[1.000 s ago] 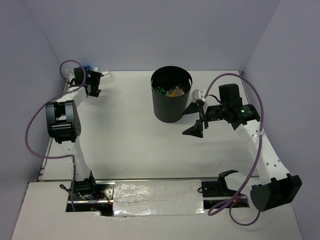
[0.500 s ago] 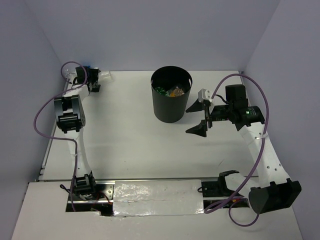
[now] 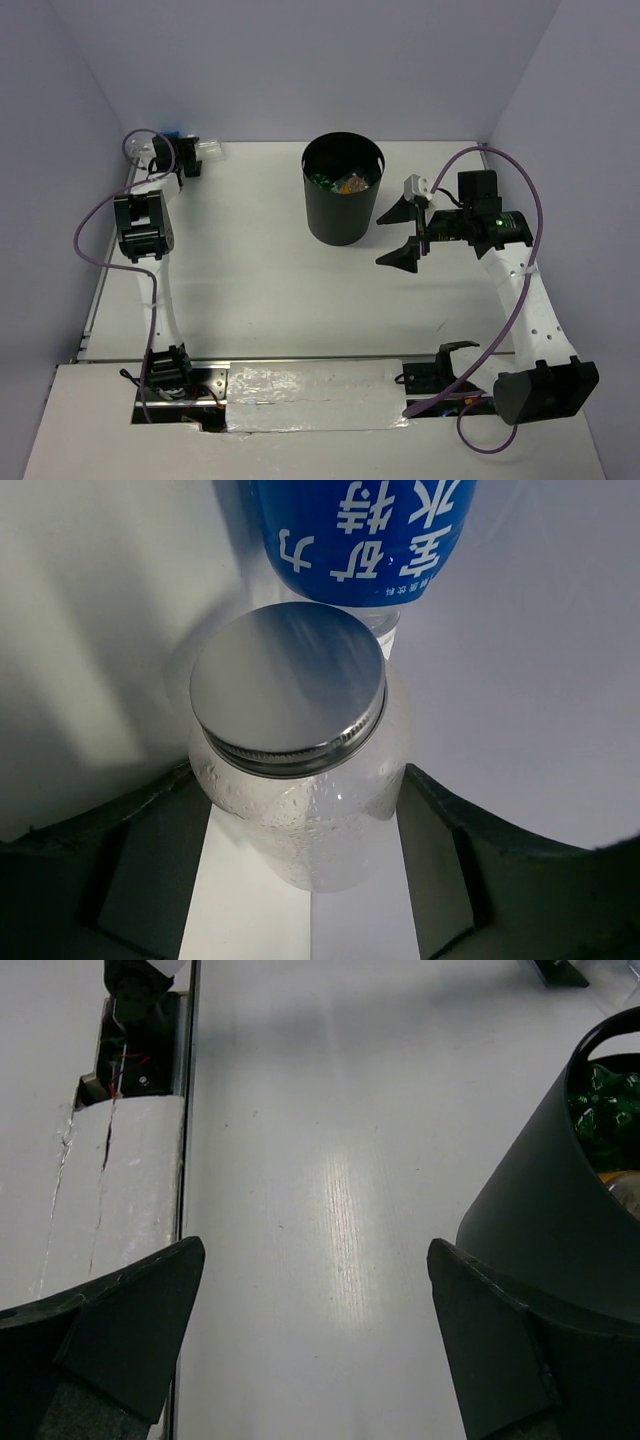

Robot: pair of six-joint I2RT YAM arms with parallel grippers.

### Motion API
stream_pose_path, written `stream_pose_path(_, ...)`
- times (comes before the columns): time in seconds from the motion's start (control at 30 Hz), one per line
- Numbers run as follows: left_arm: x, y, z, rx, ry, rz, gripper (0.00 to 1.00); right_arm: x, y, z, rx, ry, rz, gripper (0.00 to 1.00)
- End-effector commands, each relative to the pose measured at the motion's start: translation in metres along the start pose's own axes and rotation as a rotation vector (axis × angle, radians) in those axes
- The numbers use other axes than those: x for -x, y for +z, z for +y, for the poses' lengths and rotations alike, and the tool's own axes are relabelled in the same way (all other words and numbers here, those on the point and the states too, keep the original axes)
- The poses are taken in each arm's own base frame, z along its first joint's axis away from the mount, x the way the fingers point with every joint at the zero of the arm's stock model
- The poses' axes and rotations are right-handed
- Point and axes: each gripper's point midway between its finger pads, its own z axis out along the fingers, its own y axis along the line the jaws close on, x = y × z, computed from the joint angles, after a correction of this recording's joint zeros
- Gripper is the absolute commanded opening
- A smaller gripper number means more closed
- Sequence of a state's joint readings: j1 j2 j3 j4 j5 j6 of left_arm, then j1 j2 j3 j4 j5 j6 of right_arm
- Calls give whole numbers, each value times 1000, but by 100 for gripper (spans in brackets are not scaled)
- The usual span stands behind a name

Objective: Put the plastic bottles in the bin

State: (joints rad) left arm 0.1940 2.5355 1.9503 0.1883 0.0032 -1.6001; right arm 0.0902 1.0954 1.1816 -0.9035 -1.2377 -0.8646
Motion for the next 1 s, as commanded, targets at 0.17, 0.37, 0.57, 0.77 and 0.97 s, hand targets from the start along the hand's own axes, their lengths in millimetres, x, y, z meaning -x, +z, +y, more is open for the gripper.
stream_pose_path(0.17,-19,-27,18,-44,66,113,34,8,-10,5,3,3,-39,100)
stream_pose_path(0.37,-55,-99,-40,-219,176,229,12,12,-16,6,-15,-5,-52,99)
stream_pose_path(0.57,-98,-195,-133,-435,370,310,2,15,-23,5,-54,-20,-55,100)
stream_pose_path(0.77,-152,-307,-205,-703,670,361,0,20,-29,5,-90,-33,-58,100)
stream_pose_path(0.97,-239,-407,-219,-927,840,564,0,26,-37,4,-129,-51,-65,99)
